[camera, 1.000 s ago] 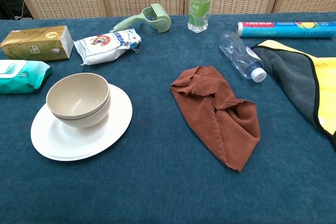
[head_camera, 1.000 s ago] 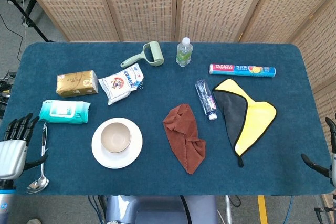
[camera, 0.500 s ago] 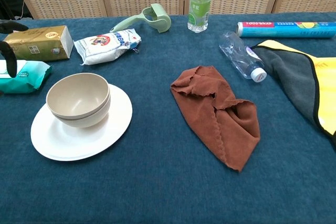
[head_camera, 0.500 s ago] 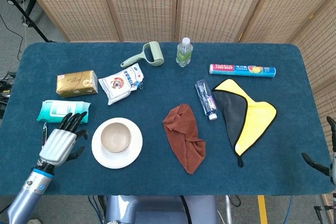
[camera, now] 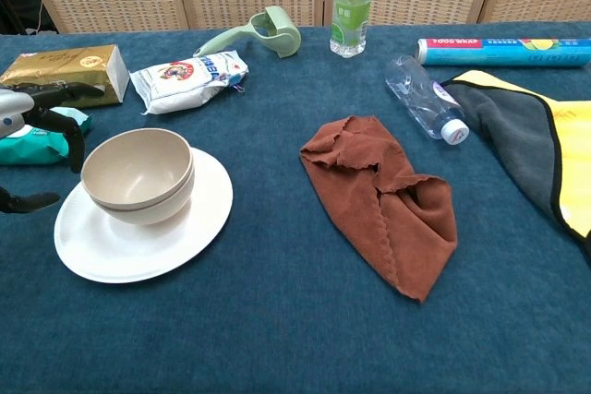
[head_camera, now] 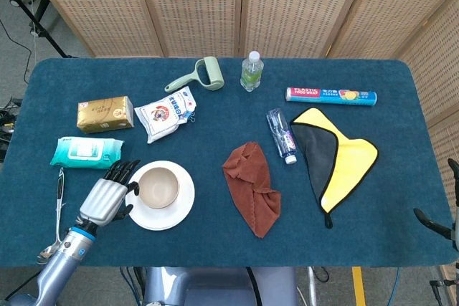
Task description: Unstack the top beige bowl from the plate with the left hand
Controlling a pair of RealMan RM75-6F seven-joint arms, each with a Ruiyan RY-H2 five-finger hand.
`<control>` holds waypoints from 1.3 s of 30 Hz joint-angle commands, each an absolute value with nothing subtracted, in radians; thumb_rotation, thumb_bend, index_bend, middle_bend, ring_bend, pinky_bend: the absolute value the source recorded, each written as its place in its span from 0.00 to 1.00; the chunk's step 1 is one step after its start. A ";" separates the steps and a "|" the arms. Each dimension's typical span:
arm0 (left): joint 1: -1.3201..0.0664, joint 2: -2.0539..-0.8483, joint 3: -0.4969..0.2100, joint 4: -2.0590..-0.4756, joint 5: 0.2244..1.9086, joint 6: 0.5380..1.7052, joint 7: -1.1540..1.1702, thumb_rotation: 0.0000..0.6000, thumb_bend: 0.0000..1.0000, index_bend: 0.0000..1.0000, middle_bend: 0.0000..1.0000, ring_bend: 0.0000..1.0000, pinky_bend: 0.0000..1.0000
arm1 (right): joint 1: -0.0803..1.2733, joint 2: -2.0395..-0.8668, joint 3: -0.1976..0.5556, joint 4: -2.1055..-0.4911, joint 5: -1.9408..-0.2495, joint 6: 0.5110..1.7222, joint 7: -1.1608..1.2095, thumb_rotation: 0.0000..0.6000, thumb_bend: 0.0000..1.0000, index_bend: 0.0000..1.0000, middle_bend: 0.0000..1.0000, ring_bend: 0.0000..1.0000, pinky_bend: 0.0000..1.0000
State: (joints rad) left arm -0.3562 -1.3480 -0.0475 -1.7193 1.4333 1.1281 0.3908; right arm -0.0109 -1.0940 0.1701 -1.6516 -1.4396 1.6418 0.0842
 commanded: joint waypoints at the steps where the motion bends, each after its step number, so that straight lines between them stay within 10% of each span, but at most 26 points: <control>1: -0.367 -1.367 -0.051 -1.703 1.425 1.126 0.400 1.00 0.30 0.51 0.00 0.00 0.00 | -0.011 -1.092 0.172 -1.652 -1.435 1.639 0.086 1.00 0.00 0.04 0.00 0.00 0.00; 20: -0.423 -1.434 -0.061 -1.698 1.359 1.102 0.498 1.00 0.32 0.52 0.00 0.00 0.00 | -0.011 -1.083 0.179 -1.655 -1.416 1.629 0.102 1.00 0.00 0.04 0.00 0.00 0.00; 39: -0.432 -1.416 -0.054 -1.735 1.343 1.141 0.499 1.00 0.48 0.77 0.00 0.00 0.00 | -0.011 -1.079 0.180 -1.654 -1.414 1.623 0.116 1.00 0.00 0.04 0.00 0.00 0.00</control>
